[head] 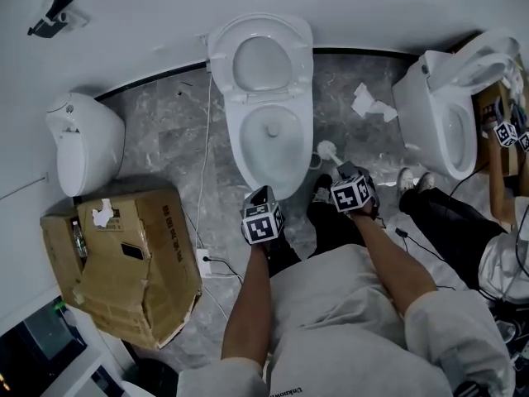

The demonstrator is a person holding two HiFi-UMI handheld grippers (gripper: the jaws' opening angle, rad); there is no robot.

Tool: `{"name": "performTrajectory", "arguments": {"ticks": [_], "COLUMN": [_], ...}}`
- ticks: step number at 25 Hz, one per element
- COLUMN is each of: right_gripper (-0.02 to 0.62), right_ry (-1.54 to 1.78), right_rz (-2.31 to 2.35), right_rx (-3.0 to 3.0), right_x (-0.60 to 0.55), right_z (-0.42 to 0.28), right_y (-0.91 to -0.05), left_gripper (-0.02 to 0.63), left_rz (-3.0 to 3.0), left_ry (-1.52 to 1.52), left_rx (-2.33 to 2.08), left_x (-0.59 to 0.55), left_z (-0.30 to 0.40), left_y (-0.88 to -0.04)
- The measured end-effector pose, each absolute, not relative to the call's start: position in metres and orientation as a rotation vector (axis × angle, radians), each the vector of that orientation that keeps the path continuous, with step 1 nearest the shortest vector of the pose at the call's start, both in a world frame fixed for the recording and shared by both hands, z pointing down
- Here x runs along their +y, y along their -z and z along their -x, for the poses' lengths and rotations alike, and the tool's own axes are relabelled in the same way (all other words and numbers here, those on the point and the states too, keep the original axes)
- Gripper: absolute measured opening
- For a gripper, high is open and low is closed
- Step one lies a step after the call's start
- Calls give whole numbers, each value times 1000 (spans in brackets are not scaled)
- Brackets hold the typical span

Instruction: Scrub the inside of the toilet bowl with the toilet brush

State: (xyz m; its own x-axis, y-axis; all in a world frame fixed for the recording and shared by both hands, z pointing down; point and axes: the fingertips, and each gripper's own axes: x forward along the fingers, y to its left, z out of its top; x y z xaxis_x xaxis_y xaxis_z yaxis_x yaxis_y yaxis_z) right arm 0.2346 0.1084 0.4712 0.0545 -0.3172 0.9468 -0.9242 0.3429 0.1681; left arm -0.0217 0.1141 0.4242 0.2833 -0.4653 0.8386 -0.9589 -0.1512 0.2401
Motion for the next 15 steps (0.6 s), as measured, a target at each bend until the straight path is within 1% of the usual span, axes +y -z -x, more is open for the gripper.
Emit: {"name": "performTrajectory", "arguments": {"ticks": [5, 7, 10, 15], "right_gripper": [170, 170, 170, 170], "right_ry": [-596, -612, -676, -590], "right_rz": [-1192, -1136, -1007, -859], "right_rx": [-1600, -1700, -1812, -1759], "right_x": [85, 77, 74, 78], "right_z": [-211, -193, -161, -140], "right_y": [-454, -454, -460, -485], "left_gripper": [23, 23, 23, 23], "left_rz": [-1736, -1723, -1713, -1694], "left_ry": [-768, -770, -768, -778], "left_rx": [-1324, -1331, -1332, -1338], "left_x": [116, 115, 113, 119], "left_z": [38, 41, 49, 64], "left_y": [-422, -424, -422, -424]}}
